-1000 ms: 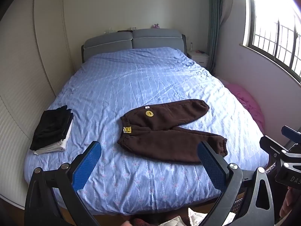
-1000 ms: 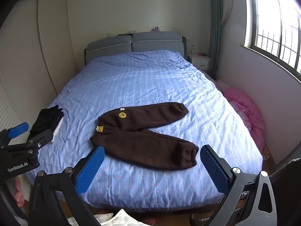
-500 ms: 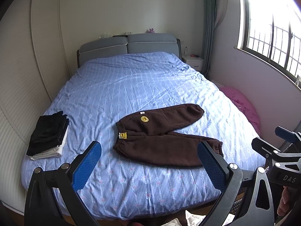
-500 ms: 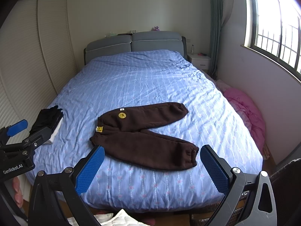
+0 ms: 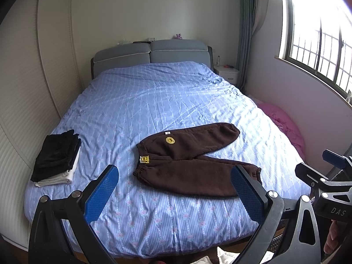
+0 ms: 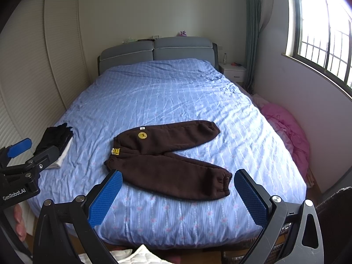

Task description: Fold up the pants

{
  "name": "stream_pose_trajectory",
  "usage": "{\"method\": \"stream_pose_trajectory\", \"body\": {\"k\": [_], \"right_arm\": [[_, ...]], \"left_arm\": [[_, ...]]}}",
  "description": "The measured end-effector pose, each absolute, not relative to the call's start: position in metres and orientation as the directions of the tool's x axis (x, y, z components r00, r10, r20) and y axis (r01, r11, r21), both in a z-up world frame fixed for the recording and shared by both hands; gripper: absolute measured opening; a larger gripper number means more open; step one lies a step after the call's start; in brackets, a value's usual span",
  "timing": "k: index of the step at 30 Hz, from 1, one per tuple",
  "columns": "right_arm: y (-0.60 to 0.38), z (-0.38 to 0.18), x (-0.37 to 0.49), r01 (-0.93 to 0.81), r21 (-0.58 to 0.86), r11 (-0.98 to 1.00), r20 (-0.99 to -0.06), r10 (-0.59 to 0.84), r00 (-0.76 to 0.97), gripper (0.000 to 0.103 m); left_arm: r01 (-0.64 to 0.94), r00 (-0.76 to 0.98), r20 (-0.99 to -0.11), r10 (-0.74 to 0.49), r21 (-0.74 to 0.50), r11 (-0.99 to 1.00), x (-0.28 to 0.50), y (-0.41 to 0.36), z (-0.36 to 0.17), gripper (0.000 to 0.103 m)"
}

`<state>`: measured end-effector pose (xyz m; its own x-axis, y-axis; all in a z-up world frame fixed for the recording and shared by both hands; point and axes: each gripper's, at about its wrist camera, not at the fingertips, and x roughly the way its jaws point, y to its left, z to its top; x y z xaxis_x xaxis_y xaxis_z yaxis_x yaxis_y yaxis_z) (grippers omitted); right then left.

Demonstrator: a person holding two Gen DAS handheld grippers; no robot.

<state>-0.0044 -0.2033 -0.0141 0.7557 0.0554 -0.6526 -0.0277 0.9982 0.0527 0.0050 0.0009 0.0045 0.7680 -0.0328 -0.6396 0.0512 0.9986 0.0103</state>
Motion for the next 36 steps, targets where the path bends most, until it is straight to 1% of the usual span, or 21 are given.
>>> {"method": "stream_pose_trajectory", "body": {"k": [36], "right_arm": [[-0.2023, -0.017, -0.0018, -0.028, 0.049, 0.998, -0.653, 0.053, 0.756, 0.103]], "left_arm": [[0.055, 0.764, -0.645, -0.035, 0.012, 0.998, 0.0122, -0.0007, 0.001, 0.103]]}}
